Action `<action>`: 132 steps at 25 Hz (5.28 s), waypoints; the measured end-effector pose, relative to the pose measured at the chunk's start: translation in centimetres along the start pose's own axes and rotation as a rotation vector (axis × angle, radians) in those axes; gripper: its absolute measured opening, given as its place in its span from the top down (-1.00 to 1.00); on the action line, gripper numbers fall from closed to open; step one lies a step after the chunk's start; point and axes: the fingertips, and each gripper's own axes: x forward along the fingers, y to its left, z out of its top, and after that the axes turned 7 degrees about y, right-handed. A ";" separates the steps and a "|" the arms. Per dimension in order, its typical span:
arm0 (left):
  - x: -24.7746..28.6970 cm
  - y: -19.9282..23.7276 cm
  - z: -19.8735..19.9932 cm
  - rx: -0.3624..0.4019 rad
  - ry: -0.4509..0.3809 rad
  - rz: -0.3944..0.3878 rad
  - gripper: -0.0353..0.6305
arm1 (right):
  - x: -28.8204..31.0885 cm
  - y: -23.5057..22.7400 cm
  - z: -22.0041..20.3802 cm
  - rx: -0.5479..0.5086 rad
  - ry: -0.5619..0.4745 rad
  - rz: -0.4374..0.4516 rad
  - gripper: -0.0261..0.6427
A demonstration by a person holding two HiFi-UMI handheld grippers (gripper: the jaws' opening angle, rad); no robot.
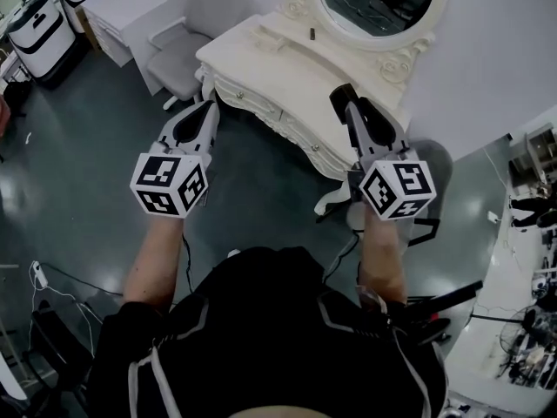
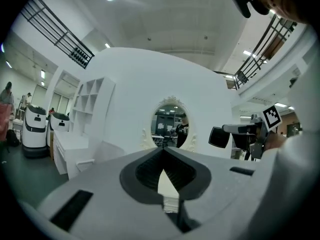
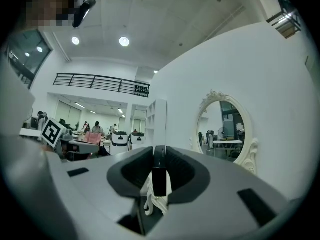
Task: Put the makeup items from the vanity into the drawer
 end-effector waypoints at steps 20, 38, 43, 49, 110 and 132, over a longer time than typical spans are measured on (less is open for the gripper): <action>10.5 6.4 0.6 0.035 0.037 0.025 0.88 | 13.4 -4.2 -0.3 0.027 -0.019 0.094 0.66; 28.4 8.8 2.8 -0.012 0.052 0.061 0.88 | 26.2 -17.1 0.1 0.018 0.014 0.173 0.66; 31.5 9.8 2.9 -0.006 0.070 0.075 0.88 | 29.2 -19.1 -0.7 0.026 0.026 0.195 0.66; 35.6 13.6 2.6 -0.015 0.091 0.043 0.88 | 35.1 -19.9 -2.5 0.047 0.071 0.181 0.66; 45.4 30.9 -8.4 -0.112 0.376 0.063 0.88 | 69.7 -15.9 -29.4 -0.087 0.629 0.331 0.66; 46.2 30.3 -8.9 -0.118 0.394 0.049 0.88 | 68.6 -15.5 -33.2 -0.139 0.758 0.349 0.64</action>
